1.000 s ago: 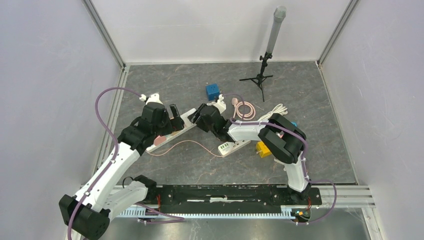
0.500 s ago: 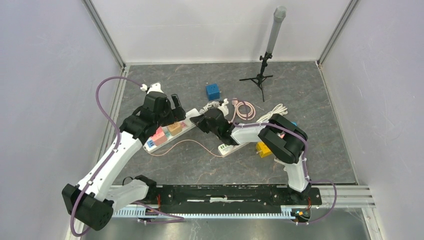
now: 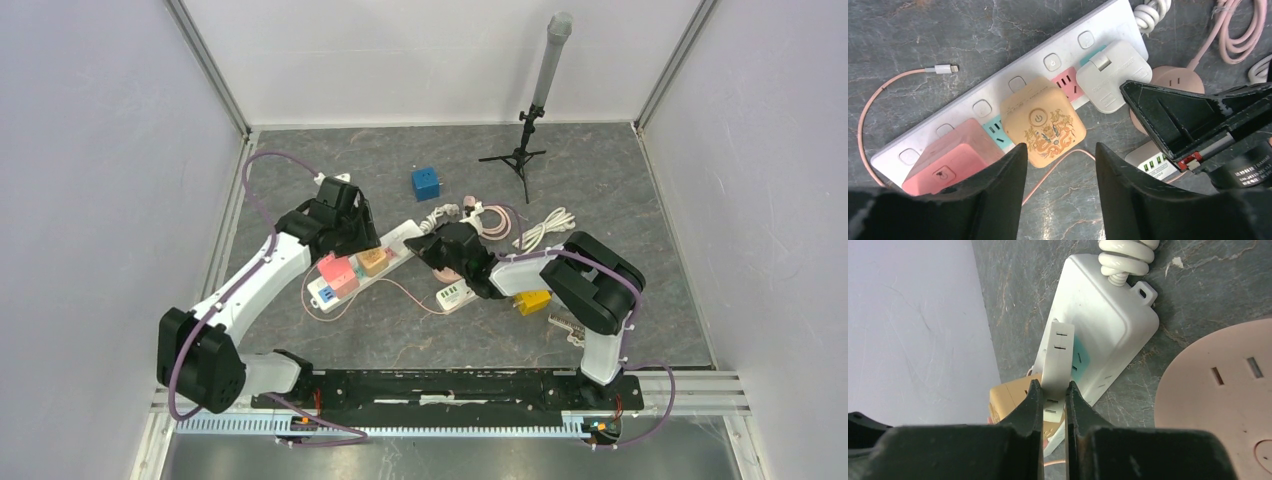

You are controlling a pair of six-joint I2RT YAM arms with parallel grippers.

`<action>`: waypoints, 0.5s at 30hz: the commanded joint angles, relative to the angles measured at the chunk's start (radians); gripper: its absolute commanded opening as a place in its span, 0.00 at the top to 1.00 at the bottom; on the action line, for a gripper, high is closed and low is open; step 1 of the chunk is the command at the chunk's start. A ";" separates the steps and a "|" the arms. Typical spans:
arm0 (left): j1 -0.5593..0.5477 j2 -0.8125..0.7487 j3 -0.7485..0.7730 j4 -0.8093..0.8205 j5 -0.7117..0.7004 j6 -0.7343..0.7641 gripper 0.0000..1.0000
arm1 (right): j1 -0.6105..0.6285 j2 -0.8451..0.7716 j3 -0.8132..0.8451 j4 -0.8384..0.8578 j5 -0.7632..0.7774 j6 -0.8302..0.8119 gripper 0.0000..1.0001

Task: Pull the plug off the socket

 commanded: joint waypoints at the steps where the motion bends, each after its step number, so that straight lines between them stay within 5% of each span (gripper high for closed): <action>1: 0.003 0.041 0.050 0.050 0.056 0.027 0.45 | 0.005 -0.033 -0.030 0.044 -0.030 -0.100 1.00; 10: -0.050 0.130 0.041 -0.019 -0.031 0.026 0.52 | 0.003 -0.023 -0.023 0.064 -0.058 -0.163 1.00; 15: -0.065 0.159 0.005 -0.051 -0.113 0.026 0.52 | -0.014 -0.021 -0.054 0.279 -0.129 -0.223 1.00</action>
